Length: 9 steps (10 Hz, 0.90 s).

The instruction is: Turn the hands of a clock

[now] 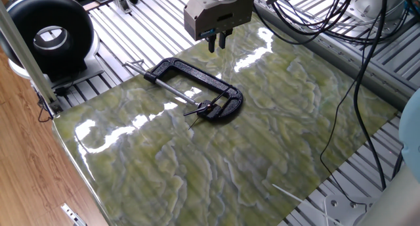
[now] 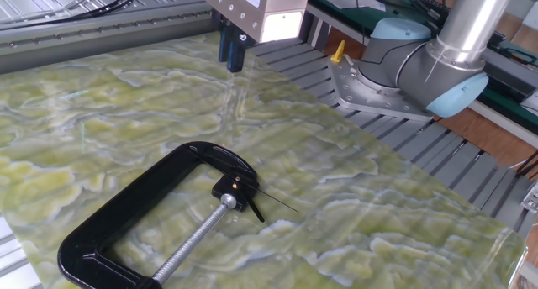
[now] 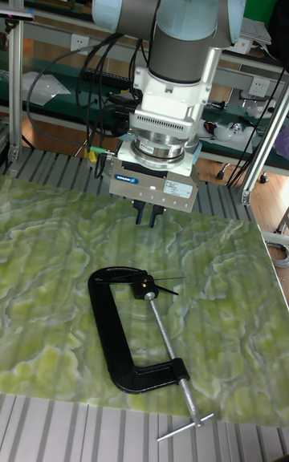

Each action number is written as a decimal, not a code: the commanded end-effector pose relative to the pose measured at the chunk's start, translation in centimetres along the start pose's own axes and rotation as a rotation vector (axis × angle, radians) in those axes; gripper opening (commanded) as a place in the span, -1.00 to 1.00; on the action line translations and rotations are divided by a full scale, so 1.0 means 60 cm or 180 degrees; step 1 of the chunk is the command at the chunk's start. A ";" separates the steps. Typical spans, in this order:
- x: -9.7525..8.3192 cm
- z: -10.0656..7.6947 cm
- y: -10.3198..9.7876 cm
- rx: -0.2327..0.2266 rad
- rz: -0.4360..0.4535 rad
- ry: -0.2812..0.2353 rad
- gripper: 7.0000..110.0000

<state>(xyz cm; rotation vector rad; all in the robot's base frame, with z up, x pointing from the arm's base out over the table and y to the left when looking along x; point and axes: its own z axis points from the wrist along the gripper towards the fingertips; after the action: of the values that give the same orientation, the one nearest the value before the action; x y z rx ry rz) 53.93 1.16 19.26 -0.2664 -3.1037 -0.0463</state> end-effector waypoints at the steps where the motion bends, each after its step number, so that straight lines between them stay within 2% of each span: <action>1: 0.000 0.000 0.004 -0.0033 -0.0007 0.0006 -1.00; 9: 0.002 0.004 0.006 -0.0036 -0.0027 0.0016 -1.00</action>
<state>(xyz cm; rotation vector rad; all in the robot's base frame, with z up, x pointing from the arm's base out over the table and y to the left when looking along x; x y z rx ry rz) 53.85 1.23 18.99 -0.2546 -3.1008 -0.0441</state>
